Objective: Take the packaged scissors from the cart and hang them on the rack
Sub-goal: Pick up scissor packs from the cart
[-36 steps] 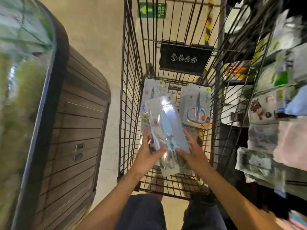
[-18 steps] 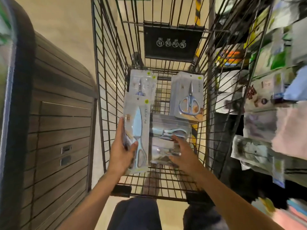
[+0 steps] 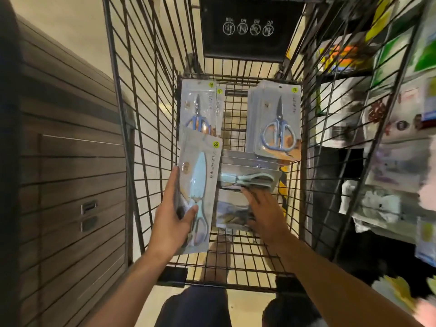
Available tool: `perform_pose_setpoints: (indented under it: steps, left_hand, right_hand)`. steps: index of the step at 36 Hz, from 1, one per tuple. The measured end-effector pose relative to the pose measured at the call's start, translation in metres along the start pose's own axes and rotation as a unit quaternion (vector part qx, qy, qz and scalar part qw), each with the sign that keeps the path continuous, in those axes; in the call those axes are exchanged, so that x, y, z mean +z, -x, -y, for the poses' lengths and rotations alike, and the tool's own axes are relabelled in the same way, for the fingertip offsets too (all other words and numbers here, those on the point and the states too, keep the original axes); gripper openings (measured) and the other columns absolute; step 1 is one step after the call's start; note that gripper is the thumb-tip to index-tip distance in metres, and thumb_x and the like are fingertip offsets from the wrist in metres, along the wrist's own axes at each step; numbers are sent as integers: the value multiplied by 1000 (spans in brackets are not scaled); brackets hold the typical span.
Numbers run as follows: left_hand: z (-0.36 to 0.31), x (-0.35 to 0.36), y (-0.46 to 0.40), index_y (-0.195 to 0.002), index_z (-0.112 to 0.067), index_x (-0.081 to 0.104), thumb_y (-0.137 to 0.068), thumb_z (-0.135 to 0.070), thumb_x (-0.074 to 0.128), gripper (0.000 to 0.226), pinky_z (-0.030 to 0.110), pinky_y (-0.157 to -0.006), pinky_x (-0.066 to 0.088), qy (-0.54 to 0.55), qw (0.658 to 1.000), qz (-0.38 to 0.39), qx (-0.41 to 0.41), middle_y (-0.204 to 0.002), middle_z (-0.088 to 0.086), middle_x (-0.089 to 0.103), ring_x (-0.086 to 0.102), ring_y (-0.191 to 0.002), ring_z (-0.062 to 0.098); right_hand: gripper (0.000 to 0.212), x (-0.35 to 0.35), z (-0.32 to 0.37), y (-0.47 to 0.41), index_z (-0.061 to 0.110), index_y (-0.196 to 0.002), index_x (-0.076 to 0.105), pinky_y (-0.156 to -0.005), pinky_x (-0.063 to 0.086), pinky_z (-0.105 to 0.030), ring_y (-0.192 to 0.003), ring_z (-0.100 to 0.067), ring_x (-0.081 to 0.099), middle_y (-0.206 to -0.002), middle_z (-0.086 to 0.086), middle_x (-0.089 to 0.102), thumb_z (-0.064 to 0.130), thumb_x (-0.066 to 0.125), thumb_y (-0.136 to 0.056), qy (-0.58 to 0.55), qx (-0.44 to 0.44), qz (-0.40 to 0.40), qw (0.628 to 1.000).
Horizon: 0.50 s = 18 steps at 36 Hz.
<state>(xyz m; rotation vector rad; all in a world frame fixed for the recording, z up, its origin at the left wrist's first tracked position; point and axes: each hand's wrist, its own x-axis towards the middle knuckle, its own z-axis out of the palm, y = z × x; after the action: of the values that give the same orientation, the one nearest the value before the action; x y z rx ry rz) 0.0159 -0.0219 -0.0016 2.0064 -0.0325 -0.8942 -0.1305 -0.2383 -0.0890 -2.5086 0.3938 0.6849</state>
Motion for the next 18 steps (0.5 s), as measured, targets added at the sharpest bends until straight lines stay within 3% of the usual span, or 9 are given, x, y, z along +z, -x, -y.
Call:
perform_pose_setpoints:
  steps: [3,8,11,14,16,18]
  left_hand:
    - [-1,0,-1,-156,-64,14,-93,2,69,106,10,-91,52,7,1000,9,8,-166,-18,31,44,-146,12]
    - [-4,0,-1,-155,-64,16,-92,2,71,106,1,-91,46,-3,1000,-3,11,-165,-17,35,44,-145,7]
    - [-8,-4,0,-155,-64,15,-91,1,73,108,-1,-92,44,-20,1000,-9,16,-164,-15,37,45,-145,10]
    - [-19,-11,5,-155,-64,15,-91,1,73,108,0,-89,46,-25,999,-8,24,-163,-13,40,50,-142,15]
    - [-34,-16,9,-154,-65,15,-92,1,72,108,2,-86,49,-20,999,-3,27,-163,-13,39,51,-139,7]
    - [-53,-24,18,-157,-59,15,-92,2,72,106,0,-87,47,-19,999,-6,42,-163,-15,36,46,-133,-16]
  right_hand:
    - [96,-2,2,-1,20,-158,34,-112,40,-45,-142,-30,40,-157,-9,40,40,83,-78,-9,5,2,1000]
    - [84,-13,4,-6,28,-155,35,-104,46,-37,-131,-22,53,-147,1,54,43,77,-84,-24,21,48,998]
    - [79,-25,6,-2,36,-156,30,-92,55,-37,-116,-21,65,-140,2,62,30,73,-90,-45,27,89,995]
    - [77,-40,7,8,38,-160,22,-96,54,-39,-119,-26,64,-141,-3,60,20,63,-97,-52,21,112,992]
    - [72,-52,7,14,36,-160,24,-106,49,-43,-131,-28,56,-150,-5,52,14,57,-100,-88,20,101,991]
    - [74,-70,10,24,40,-159,25,-111,45,-38,-137,-27,52,-155,-4,47,12,58,-99,-132,27,90,987]
